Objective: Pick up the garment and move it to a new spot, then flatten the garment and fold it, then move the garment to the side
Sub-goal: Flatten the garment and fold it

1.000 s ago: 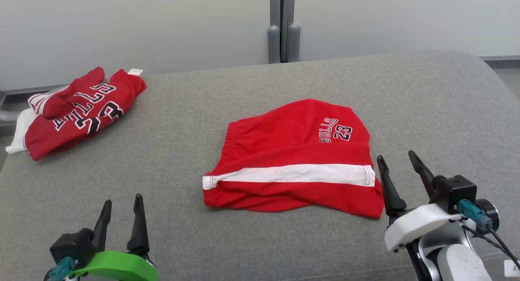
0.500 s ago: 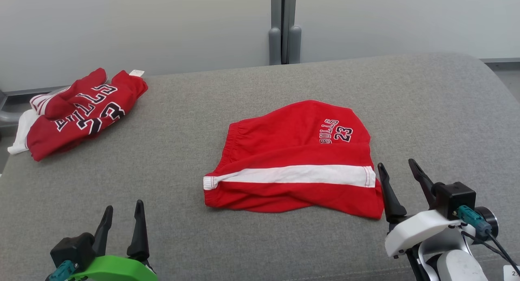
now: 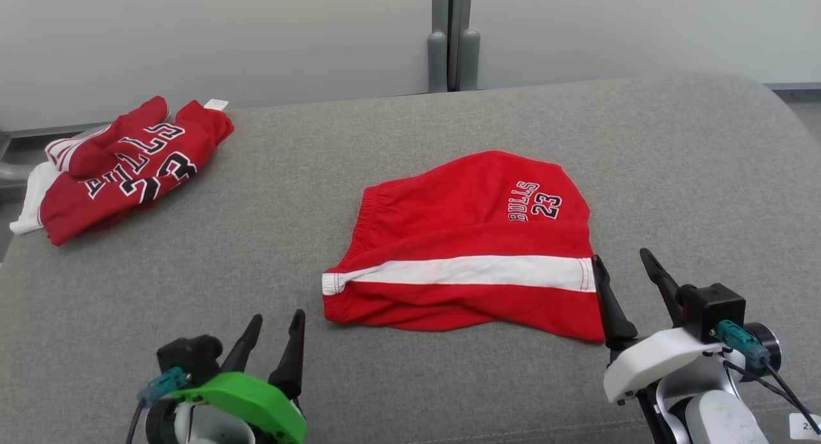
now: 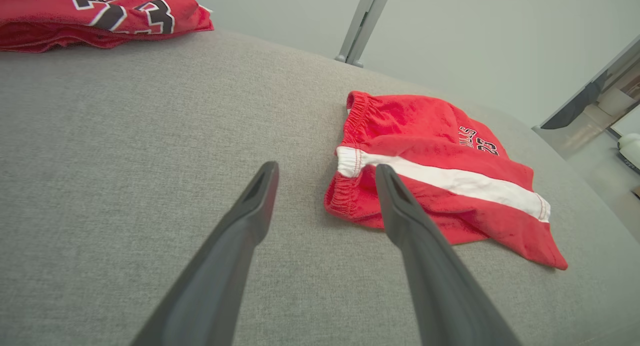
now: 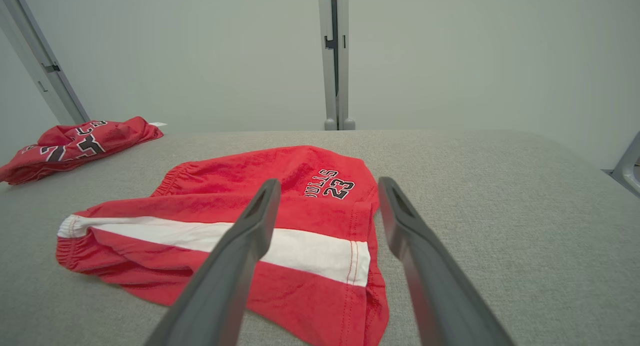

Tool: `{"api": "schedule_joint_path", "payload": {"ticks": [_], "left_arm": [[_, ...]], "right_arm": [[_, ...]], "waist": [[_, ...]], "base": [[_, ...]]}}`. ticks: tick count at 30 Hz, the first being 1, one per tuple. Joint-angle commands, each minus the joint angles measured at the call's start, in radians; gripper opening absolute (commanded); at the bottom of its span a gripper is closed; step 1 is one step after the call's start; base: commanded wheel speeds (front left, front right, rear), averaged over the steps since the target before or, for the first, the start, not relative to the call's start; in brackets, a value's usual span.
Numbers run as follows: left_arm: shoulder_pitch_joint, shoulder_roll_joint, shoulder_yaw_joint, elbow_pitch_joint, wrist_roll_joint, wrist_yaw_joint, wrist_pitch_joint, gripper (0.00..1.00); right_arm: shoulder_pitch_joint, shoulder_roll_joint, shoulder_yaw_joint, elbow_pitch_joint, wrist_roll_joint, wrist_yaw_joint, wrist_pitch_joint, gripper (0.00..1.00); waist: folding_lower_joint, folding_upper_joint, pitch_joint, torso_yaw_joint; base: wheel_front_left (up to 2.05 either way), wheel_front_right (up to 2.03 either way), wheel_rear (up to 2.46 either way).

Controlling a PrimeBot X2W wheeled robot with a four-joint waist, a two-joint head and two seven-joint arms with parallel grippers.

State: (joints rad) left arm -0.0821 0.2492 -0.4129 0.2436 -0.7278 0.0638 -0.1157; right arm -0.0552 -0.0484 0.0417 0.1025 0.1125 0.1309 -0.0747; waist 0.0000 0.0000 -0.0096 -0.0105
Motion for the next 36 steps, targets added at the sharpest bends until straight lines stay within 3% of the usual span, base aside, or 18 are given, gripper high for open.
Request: {"api": "schedule_joint_path", "payload": {"ticks": [1,12,24,30,36], "left_arm": [[-0.023,0.001,-0.006,0.009,-0.001,-0.011,0.011,1.0],[-0.228,-0.029,-0.06,0.188,-0.068,-0.093,0.226,1.0],[-0.34,-0.044,-0.072,0.328,-0.094,-0.13,0.288,0.98],[-0.343,-0.043,-0.084,0.319,-0.091,-0.144,0.272,0.5],[-0.335,-0.041,-0.095,0.302,-0.085,-0.148,0.274,0.37]], "right_arm": [[-0.013,-0.002,0.0,0.004,0.002,0.0,0.001,1.0],[-0.038,-0.002,0.002,0.015,0.004,0.0,-0.01,1.0],[-0.068,-0.002,0.0,0.035,-0.004,0.0,-0.03,1.0],[-0.066,-0.002,-0.007,0.046,-0.005,0.0,-0.035,1.0],[-0.064,-0.002,0.003,0.056,0.001,0.0,-0.036,1.0]], "waist": [[0.0,0.0,0.006,-0.003],[0.0,0.0,0.073,-0.038],[0.0,0.0,0.125,-0.081],[0.0,0.0,0.119,-0.076],[0.0,0.0,0.112,-0.064]], "base": [[0.0,0.0,0.0],[0.0,0.0,0.0],[0.0,0.0,0.0],[0.0,0.0,0.0],[0.0,0.0,0.0]]}}
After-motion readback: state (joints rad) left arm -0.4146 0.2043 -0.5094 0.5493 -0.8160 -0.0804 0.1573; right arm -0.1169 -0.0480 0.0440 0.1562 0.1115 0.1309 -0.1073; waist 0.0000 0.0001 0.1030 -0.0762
